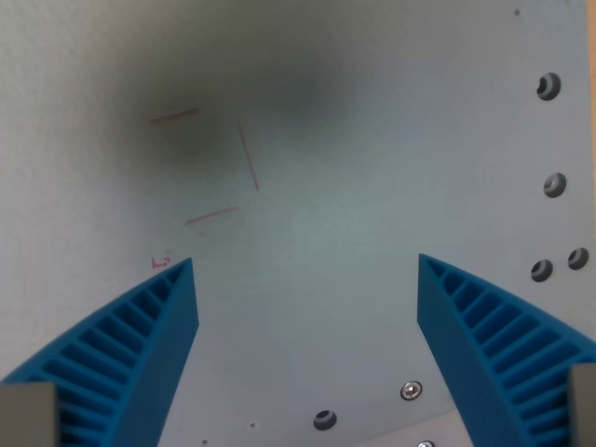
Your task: Rotate around base negative x
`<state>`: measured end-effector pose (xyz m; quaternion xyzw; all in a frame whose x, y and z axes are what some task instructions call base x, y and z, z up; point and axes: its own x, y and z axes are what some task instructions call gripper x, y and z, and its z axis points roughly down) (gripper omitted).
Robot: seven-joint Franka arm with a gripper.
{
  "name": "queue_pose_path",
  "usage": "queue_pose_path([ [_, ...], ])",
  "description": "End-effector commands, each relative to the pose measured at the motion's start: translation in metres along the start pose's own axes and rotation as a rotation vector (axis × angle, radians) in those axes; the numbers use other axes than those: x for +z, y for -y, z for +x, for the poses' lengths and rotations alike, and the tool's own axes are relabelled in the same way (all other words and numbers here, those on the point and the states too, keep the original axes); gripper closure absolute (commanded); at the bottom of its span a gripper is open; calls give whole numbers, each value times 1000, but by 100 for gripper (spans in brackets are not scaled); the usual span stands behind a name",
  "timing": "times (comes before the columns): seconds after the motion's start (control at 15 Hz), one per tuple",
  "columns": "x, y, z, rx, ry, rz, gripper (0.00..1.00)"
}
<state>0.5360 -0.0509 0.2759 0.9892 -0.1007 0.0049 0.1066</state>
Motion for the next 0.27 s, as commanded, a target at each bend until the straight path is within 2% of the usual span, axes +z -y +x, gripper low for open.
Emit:
queue_pose_path([
  [0.07,-2,3,-3,26,-44,-222,0],
  [0.27,-2,3,-3,27,-51,-256,0],
])
